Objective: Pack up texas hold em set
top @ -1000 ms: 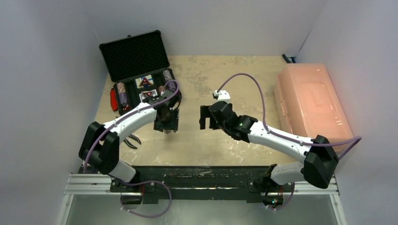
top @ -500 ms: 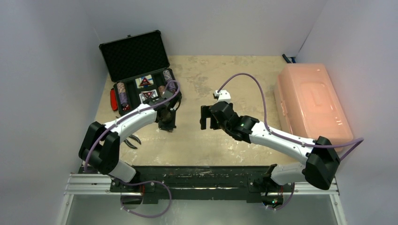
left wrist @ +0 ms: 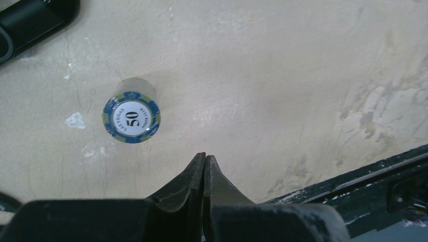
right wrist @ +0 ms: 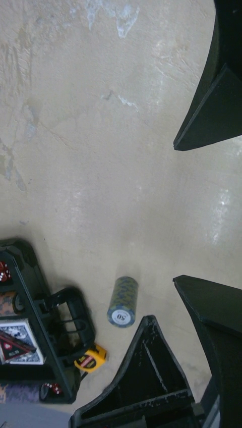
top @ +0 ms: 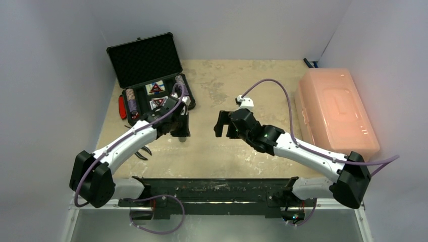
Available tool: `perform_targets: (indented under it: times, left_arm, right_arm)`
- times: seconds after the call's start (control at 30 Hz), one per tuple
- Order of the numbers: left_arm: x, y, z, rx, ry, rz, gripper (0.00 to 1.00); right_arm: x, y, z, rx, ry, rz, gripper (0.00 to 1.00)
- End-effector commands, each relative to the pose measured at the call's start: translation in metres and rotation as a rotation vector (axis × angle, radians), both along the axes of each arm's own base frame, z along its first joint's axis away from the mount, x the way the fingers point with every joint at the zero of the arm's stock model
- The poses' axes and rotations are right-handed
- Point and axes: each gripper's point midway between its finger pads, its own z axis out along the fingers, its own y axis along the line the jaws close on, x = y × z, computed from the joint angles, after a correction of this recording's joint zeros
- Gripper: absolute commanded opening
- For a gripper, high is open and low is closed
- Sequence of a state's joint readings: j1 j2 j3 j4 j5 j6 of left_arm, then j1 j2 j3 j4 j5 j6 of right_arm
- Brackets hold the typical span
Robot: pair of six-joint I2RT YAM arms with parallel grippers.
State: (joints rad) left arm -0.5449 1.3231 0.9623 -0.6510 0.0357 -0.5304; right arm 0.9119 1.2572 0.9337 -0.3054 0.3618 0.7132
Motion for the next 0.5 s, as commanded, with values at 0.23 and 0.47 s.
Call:
perform_targets:
  times: [0.23,0.47]
  left_arm:
    - [0.010,-0.044,0.055,-0.270,-0.230,-0.116,0.00]
    - [0.009,-0.057,0.078,-0.355,-0.322,-0.166,0.00]
  right_arm:
    - [-0.014,0.014,0.045,0.429,0.162,-0.175,0.99]
    - [-0.014,0.014,0.056,0.574,0.227,-0.232,0.99]
